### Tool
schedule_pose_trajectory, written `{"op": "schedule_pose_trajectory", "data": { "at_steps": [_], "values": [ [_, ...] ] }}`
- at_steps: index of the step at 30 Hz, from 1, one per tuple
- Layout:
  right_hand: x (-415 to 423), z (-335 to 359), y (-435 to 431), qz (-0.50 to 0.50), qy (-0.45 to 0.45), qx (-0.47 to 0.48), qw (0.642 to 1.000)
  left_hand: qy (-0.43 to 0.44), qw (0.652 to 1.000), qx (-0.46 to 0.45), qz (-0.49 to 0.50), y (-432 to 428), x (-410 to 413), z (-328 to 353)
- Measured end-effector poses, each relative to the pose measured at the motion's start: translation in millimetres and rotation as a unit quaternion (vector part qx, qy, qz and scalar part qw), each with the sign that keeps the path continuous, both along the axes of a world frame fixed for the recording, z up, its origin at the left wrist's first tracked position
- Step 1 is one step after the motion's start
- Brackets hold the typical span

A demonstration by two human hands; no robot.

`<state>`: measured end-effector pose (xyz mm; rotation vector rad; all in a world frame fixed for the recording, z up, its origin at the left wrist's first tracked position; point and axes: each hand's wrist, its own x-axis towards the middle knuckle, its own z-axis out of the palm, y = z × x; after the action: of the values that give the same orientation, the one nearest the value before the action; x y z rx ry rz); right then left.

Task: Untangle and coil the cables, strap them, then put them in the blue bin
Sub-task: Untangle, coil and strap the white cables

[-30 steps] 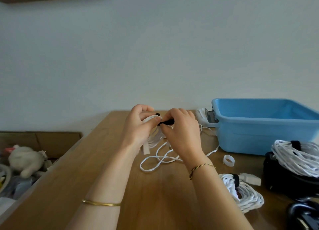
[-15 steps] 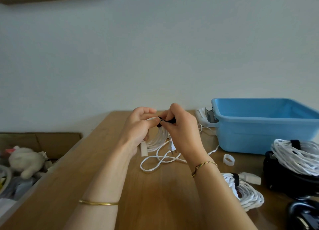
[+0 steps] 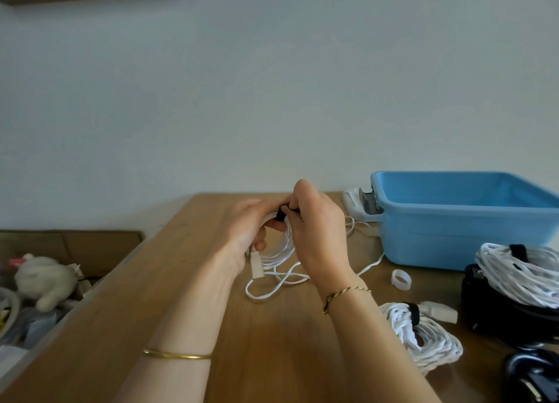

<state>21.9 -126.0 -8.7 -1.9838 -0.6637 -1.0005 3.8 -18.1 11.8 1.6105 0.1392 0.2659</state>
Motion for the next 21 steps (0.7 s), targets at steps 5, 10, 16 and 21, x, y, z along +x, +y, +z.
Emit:
{"op": "schedule_pose_trajectory", "data": {
  "at_steps": [5, 10, 16, 21],
  "values": [
    [0, 3, -3, 0.054, 0.090, 0.024, 0.994, -0.007, 0.999, -0.007, 0.038, 0, 0, -1],
    [-2, 12, -10, 0.095, 0.138, 0.051, 0.985, -0.027, 0.997, 0.018, 0.070, -1, 2, -3],
    [0, 11, -12, 0.093, 0.175, 0.084, 0.977, -0.048, 0.996, 0.037, 0.058, -3, 4, -7],
    [4, 10, -12, 0.114, 0.230, 0.130, 0.958, -0.065, 0.995, 0.051, 0.054, -8, 3, -11]
  ]
}}
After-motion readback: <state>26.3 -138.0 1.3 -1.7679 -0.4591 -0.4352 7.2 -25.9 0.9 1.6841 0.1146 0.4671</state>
